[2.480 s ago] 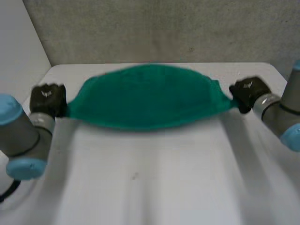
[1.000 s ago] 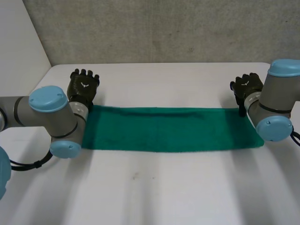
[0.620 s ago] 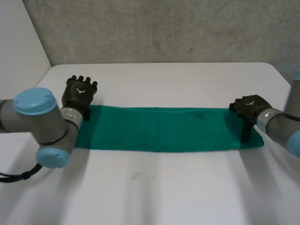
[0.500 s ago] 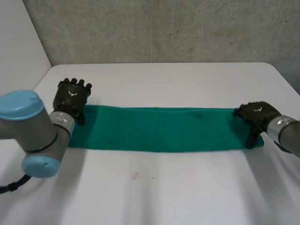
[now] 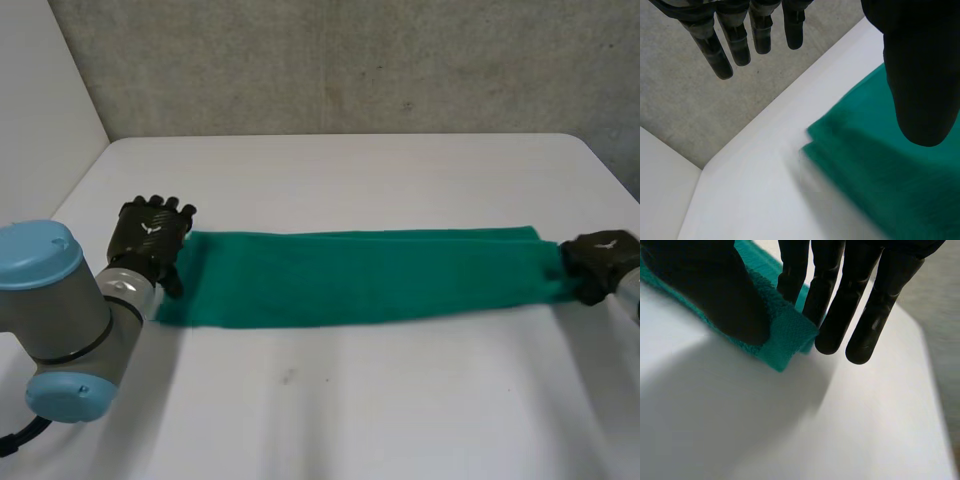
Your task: Fold the towel.
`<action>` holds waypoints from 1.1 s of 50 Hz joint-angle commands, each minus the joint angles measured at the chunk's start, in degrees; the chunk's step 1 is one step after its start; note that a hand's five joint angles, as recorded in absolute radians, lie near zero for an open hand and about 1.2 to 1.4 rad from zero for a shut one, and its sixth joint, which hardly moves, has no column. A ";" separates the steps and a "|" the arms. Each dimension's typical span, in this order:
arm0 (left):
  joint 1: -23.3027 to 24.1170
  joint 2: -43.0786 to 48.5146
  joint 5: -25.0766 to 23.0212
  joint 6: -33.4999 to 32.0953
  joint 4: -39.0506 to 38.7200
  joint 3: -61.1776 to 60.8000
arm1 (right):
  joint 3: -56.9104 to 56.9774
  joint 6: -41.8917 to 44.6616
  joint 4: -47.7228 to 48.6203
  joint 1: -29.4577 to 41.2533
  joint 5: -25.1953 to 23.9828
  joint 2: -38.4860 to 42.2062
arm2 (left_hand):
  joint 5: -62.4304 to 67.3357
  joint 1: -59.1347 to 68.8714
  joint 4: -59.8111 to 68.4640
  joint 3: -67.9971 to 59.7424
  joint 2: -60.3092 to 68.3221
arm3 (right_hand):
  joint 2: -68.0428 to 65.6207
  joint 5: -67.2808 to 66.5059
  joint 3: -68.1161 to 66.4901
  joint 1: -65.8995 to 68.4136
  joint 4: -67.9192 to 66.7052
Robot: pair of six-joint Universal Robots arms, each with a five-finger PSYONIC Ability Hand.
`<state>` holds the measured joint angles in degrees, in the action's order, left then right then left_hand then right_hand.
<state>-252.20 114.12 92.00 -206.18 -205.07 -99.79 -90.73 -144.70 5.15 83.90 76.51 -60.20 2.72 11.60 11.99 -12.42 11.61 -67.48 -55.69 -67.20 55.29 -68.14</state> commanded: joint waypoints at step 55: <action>14.97 -1.45 0.63 3.24 -2.79 5.57 | 3.12 -10.07 0.03 28.88 -3.82 -5.54 | -1.50 -0.38 -0.77 1.20 -0.39 | 57.48 55.69 57.20 -45.29 58.14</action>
<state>-242.07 108.11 92.41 -202.93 -207.19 -99.24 -77.80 -144.27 5.52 119.18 72.74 -60.02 2.73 11.60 11.99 -12.42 11.61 -12.58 -3.61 -12.05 11.56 -13.25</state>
